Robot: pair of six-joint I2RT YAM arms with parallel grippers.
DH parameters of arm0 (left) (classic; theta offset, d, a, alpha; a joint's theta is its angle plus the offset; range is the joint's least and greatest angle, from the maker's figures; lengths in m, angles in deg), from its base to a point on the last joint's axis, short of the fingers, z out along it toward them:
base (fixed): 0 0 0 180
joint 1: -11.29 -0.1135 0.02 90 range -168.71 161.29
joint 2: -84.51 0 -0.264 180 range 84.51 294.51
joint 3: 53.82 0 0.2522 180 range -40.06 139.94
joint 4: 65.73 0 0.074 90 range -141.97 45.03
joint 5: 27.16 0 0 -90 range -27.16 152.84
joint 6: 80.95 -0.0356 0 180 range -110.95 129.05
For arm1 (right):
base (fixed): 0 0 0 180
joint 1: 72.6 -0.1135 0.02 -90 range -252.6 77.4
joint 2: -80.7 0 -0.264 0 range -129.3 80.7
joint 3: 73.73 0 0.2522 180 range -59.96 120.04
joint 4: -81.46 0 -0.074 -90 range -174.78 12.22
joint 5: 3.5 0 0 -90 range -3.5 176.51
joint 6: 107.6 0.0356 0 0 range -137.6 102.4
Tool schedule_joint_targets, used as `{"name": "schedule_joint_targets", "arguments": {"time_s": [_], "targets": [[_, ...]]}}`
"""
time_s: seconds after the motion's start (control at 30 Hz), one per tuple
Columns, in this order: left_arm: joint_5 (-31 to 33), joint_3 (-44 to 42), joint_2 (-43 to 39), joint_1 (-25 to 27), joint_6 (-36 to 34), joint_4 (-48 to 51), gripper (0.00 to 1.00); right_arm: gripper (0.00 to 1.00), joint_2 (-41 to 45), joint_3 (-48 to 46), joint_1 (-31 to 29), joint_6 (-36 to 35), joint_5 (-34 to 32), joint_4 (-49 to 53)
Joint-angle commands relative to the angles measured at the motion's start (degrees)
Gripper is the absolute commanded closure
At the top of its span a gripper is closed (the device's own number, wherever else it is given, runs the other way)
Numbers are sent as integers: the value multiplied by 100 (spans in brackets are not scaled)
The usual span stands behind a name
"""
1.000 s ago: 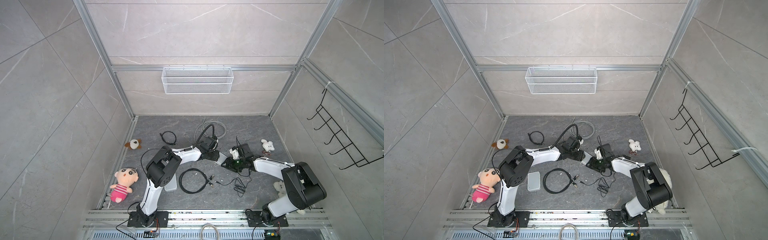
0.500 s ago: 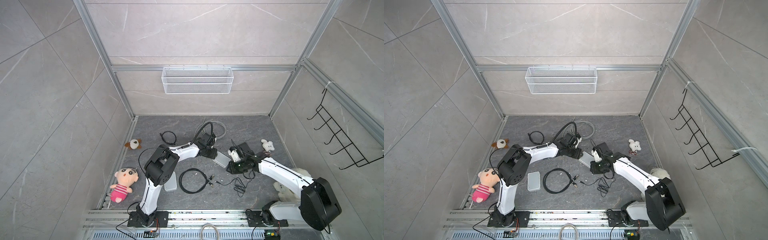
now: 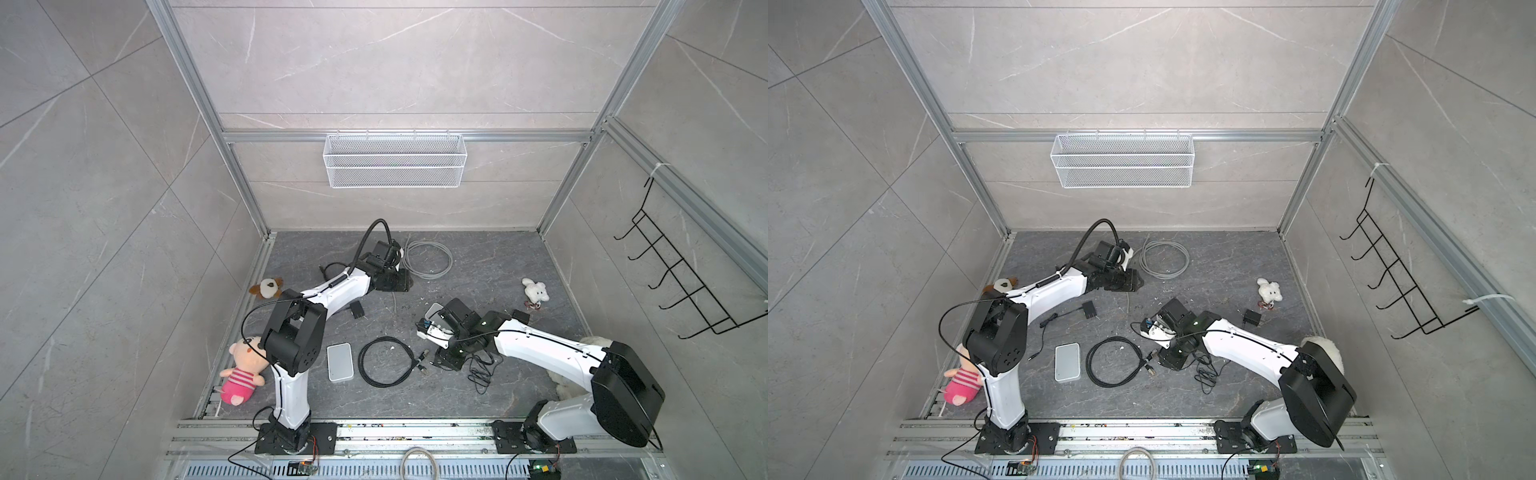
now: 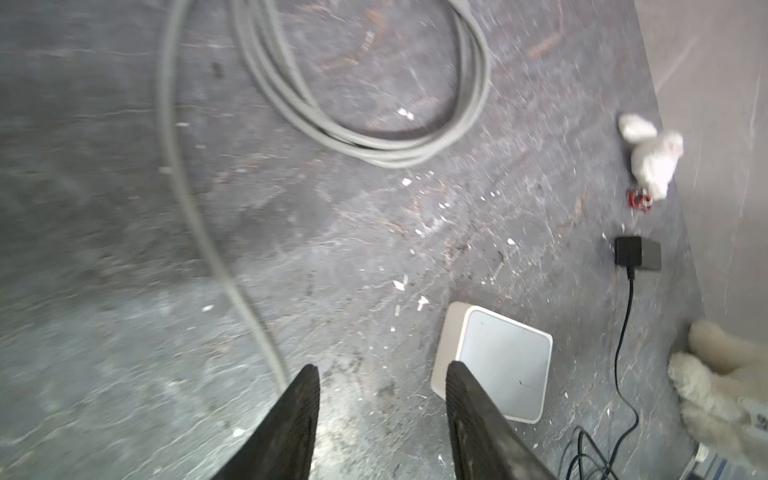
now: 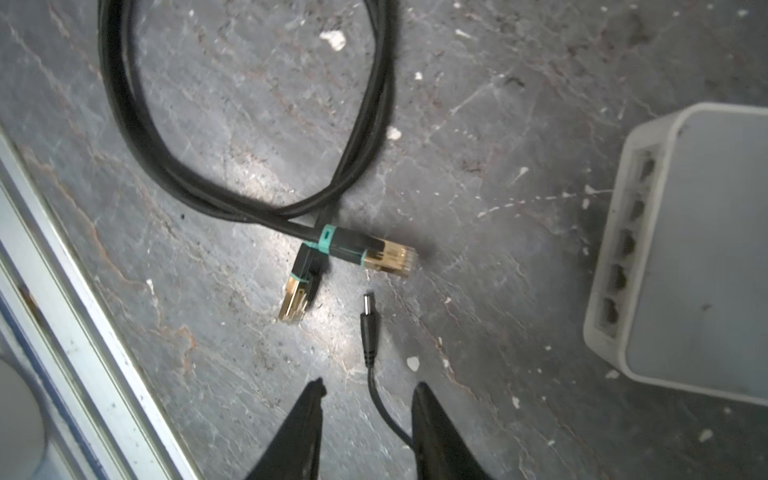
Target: Insert the plug into the switch port
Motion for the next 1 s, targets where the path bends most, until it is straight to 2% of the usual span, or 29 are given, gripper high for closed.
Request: {"name": "schedule_joint_targets", "arguments": {"time_s": [0.0,0.13,0.33,0.57,0.83,0.97], "targets": [[-201,-177,-319,-151,238,89,47,62,156,-356,-25,-1146,178,-145],[-236,-174,-352,-156,201,95,47,63,87,-614,-60,-1241,-91,-609],[-246,-144,-319,-160,212,79,47,65,-289,-601,-123,-1227,-104,-1010],[-223,-104,-281,-160,194,87,47,68,-601,-619,-194,-1303,-198,-1031],[-221,75,-207,-154,97,211,47,87,-819,-743,-174,-1402,-227,-1032],[-219,254,-77,-119,-30,367,47,93,-592,-741,-81,-1292,-230,-1206]]}}
